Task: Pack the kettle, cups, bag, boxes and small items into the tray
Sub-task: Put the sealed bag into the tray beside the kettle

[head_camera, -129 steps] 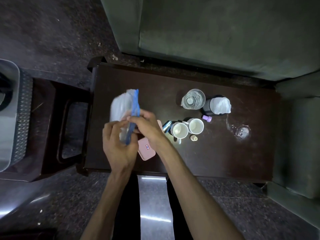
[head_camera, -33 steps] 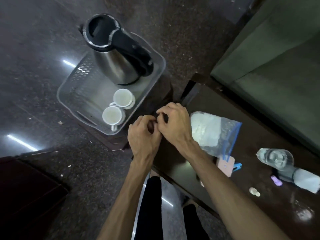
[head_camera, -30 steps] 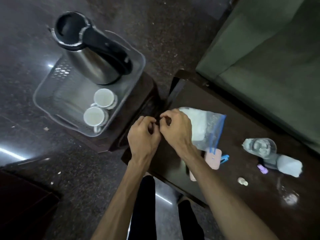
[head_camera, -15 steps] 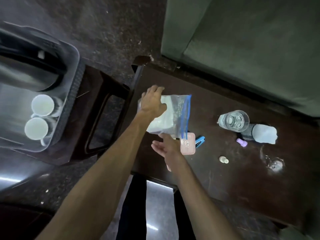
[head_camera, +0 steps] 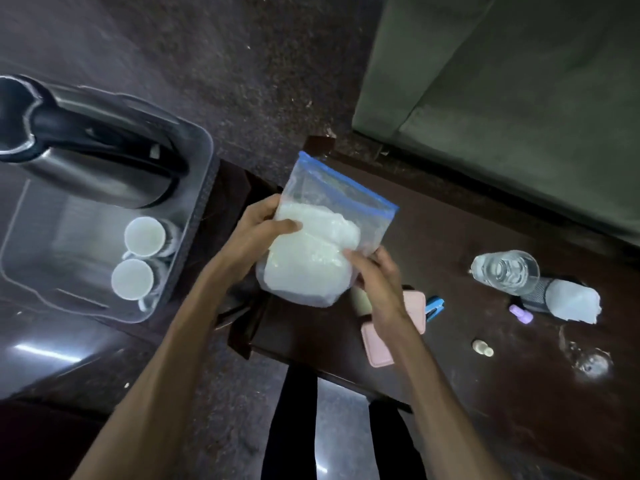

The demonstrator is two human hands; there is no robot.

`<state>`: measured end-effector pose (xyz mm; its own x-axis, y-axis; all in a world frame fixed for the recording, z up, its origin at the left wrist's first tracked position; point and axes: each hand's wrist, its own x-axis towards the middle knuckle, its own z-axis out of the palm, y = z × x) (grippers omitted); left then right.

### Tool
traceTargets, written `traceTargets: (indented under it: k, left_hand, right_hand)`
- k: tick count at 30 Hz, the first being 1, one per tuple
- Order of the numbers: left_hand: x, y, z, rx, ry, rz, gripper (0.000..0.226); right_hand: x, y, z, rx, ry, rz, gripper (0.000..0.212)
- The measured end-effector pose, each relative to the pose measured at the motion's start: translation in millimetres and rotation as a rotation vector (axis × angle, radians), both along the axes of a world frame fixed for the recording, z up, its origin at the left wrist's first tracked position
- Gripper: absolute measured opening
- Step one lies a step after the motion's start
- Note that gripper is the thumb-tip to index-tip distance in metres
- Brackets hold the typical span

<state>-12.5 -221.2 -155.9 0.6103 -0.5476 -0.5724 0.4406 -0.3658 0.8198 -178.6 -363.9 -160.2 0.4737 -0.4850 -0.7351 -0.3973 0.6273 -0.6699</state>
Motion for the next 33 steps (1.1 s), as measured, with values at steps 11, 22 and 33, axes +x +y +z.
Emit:
traceTargets:
  k: [11, 22, 33]
  left_hand:
    - [7.3, 123.5, 53.7, -0.262, 0.022, 0.549, 0.031]
    - [28.9, 227.3, 56.0, -0.243, 0.08, 0.662, 0.026]
    - [149.3, 322.0, 82.5, 0.461, -0.274, 0.205, 0.053]
  right_hand:
    - [84.5, 48.2, 45.9, -0.192, -0.291, 0.536, 0.046]
    - [146.7, 127.9, 61.1, -0.256, -0.282, 0.888, 0.022]
    - [218.6, 251.2, 51.7, -0.477, -0.138, 0.878, 0.023]
